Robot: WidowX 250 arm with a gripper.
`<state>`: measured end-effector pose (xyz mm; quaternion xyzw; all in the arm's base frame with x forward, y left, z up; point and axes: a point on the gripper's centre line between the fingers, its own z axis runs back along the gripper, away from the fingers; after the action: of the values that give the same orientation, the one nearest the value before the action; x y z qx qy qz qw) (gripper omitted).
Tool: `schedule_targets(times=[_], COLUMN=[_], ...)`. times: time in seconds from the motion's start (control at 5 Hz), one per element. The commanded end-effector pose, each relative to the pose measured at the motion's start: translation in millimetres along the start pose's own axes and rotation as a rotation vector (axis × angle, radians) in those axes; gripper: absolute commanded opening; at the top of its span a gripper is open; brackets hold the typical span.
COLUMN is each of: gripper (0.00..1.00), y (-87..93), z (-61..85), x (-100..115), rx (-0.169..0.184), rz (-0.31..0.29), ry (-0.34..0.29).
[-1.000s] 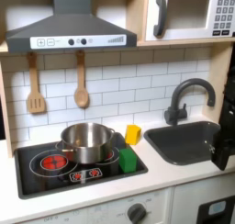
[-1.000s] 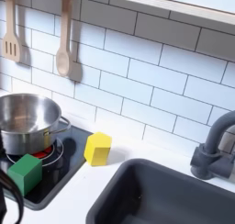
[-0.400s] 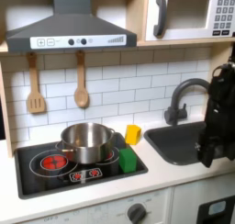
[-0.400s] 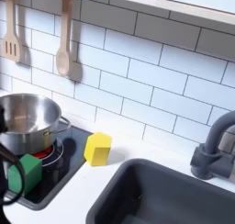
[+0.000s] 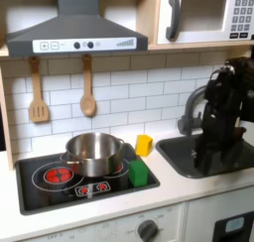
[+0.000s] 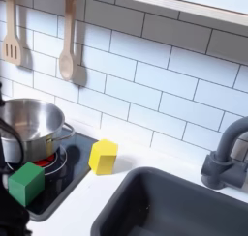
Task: Push button
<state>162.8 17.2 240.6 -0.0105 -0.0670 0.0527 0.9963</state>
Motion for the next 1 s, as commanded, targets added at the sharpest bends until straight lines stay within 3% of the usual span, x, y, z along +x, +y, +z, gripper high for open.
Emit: schedule_targets(times=[0.0,0.4,0.8], gripper=[0.0,0.0,0.0], y=[27.6,43.7,49.0], z=[5.4,8.2,12.6], x=[35.9,77.1,114.1], rx=[0.005,-0.015,-0.005], rz=[0.086,0.098,0.089], ry=[-0.093,-0.182,-0.262])
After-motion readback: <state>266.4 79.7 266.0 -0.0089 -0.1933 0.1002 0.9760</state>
